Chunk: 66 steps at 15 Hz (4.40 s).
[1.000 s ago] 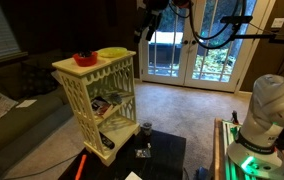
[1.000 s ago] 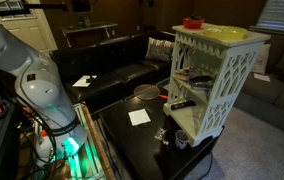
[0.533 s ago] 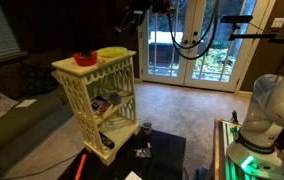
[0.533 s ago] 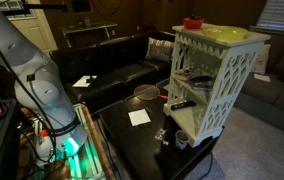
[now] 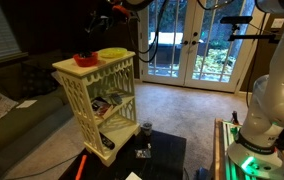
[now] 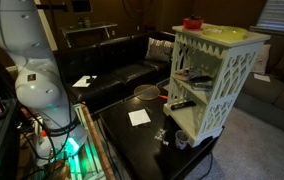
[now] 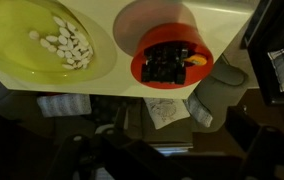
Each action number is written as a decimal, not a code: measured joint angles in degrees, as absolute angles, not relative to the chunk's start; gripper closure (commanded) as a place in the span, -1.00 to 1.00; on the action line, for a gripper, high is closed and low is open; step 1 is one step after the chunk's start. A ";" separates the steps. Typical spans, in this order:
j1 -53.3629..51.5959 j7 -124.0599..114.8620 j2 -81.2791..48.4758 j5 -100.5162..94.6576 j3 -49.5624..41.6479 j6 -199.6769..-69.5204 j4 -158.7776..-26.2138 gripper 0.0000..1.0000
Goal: Put the car on the yellow plate.
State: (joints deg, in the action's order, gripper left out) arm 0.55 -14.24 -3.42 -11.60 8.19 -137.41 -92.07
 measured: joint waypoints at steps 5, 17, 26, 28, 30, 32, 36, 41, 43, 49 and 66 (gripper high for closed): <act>-0.47 -14.15 -5.85 -11.59 7.16 -136.59 -88.71 -1.00; -3.40 -9.37 -14.16 -8.88 5.28 -134.98 -85.53 -1.00; -3.50 -12.54 -19.90 -5.44 2.33 -135.03 -77.04 -1.00; -3.91 -13.14 -21.08 -5.44 2.26 -135.04 -75.44 -1.00; -4.19 -13.29 -21.91 -5.44 2.25 -135.00 -74.33 -1.00; -4.19 -13.29 -22.19 -5.44 2.27 -135.00 -74.01 -1.00; -4.19 -13.24 -22.21 -5.44 2.33 -133.83 -74.01 -1.00; -4.19 -13.23 -22.25 -5.44 2.45 -130.95 -74.01 -1.00; -4.19 -13.23 -22.29 -5.44 2.57 -129.92 -74.01 -1.00; -4.19 -13.34 -22.62 -5.53 2.65 -129.52 -74.01 -1.00; -4.17 -13.70 -23.12 -5.79 2.09 -130.29 -73.01 0.07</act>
